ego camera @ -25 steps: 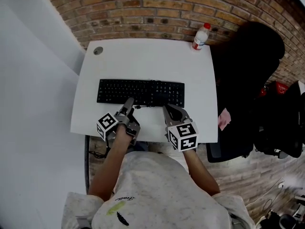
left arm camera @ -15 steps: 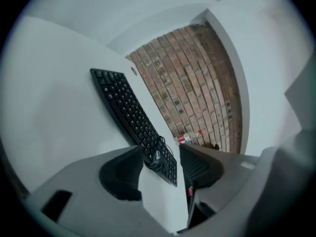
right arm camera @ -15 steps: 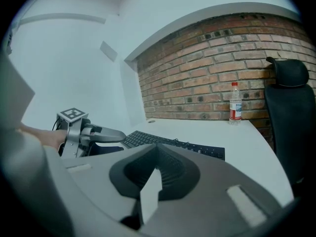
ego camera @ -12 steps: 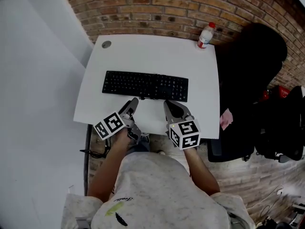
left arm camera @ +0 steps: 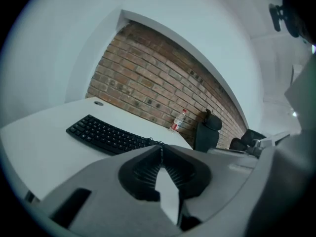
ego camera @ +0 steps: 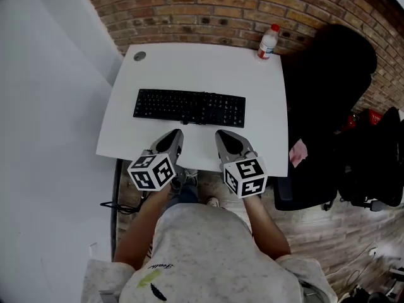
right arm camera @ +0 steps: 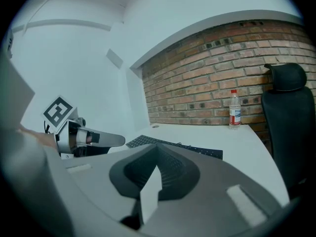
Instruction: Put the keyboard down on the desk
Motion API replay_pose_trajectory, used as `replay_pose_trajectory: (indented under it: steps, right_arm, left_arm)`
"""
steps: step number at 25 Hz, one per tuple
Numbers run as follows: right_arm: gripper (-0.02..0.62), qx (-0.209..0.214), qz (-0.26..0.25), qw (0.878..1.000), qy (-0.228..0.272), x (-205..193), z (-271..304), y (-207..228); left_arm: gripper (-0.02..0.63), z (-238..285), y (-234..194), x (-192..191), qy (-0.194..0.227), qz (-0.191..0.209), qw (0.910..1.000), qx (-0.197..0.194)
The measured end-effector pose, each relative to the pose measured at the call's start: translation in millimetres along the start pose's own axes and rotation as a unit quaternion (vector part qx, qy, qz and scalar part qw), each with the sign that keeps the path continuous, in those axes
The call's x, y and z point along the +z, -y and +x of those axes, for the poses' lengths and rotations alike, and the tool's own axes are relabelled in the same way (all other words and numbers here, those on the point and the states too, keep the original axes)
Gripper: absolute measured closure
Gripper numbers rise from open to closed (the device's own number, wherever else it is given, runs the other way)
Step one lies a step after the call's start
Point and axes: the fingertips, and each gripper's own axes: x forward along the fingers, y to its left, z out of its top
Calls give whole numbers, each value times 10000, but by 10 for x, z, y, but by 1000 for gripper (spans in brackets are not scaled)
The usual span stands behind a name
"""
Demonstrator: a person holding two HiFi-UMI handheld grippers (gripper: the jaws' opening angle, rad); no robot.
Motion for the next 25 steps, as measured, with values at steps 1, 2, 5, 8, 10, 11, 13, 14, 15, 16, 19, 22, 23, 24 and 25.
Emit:
replay_pose_trajectory:
  steps: [1, 2, 5, 8, 10, 11, 13, 14, 15, 16, 19, 22, 23, 24, 25]
  right_arm:
    - [584, -11, -2, 10000, 7, -12, -29, 4]
    - [584, -20, -8, 10000, 13, -25, -58, 5]
    - [584, -13, -13, 10000, 21, -60, -139, -14]
    - [584, 20, -23, 10000, 25, -92, -205, -40]
    - [584, 33, -38, 10000, 26, -120, -250, -49]
    - [584, 34, -44, 10000, 25, -133, -275, -51]
    - [584, 26, -48, 10000, 23, -152, -321, -52]
    - [584, 20, -48, 10000, 23, -155, -341, -51]
    - [584, 13, -46, 10000, 24, -156, -361, -49]
    - [584, 9, -47, 10000, 25, -158, -379, -49]
    - [584, -4, -47, 10000, 34, -173, -421, -53]
    - [584, -14, -17, 10000, 28, -209, -453, -66]
    - [584, -15, -11, 10000, 23, -224, -462, -73]
    - [584, -16, -7, 10000, 18, -239, -470, -79]
    - [584, -17, -3, 10000, 13, -254, -478, -86]
  left_arm:
    - [607, -14, 37, -7, 12, 156, 9999, -16]
    - [614, -26, 70, -20, 20, 273, 9996, -32]
    - [614, -71, 135, -65, 31, 486, 9988, -25]
    - [614, -112, 178, -115, 21, 614, 9981, 1]
    - [614, -129, 193, -161, 11, 591, 9982, 10]
    - [614, -137, 201, -188, 0, 571, 9984, 10]
    - [614, -151, 221, -236, -33, 565, 9984, 0]
    - [614, -156, 238, -251, -45, 576, 9983, -16]
    - [614, -160, 258, -259, -49, 585, 9983, -35]
    - [614, -164, 277, -263, -46, 590, 9982, -54]
    - [614, -176, 311, -287, -61, 586, 9982, -77]
    - [614, -197, 318, -339, -107, 567, 9983, -76]
    - [614, -206, 316, -357, -117, 552, 9984, -77]
    - [614, -215, 313, -372, -122, 539, 9984, -77]
    - [614, -223, 310, -387, -127, 526, 9985, -77]
